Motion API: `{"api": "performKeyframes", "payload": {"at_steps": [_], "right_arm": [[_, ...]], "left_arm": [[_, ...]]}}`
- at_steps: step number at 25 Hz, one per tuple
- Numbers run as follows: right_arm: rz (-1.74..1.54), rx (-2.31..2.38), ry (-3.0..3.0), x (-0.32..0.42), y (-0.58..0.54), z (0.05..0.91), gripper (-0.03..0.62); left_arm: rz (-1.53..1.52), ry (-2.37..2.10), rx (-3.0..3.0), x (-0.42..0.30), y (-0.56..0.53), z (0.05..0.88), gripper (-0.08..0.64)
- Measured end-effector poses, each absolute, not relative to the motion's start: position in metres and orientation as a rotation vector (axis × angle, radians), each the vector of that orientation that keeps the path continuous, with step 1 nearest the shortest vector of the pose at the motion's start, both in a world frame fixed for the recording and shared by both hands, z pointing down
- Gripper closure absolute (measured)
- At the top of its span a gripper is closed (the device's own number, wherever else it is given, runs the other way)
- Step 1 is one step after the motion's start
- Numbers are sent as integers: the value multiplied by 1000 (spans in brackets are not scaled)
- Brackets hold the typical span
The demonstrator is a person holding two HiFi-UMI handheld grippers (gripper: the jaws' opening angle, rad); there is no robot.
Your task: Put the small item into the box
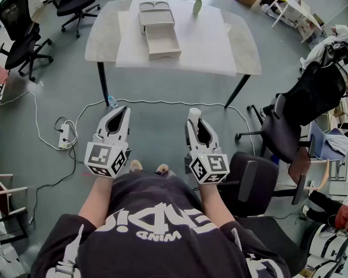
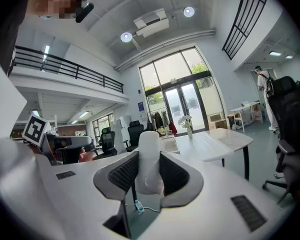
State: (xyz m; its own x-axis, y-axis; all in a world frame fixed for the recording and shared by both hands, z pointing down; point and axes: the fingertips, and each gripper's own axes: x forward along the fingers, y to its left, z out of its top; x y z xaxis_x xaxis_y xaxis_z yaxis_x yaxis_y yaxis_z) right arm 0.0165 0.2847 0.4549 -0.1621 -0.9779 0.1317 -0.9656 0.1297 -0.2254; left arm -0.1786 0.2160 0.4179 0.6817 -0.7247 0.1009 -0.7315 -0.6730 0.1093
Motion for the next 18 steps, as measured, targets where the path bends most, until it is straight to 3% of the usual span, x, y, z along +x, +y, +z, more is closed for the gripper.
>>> {"api": "performKeyframes", "payload": {"at_steps": [18], "right_arm": [[-449, -1847, 2407, 45, 291, 466, 444]], "left_arm": [[47, -1292, 2725, -148, 224, 412, 552]]}}
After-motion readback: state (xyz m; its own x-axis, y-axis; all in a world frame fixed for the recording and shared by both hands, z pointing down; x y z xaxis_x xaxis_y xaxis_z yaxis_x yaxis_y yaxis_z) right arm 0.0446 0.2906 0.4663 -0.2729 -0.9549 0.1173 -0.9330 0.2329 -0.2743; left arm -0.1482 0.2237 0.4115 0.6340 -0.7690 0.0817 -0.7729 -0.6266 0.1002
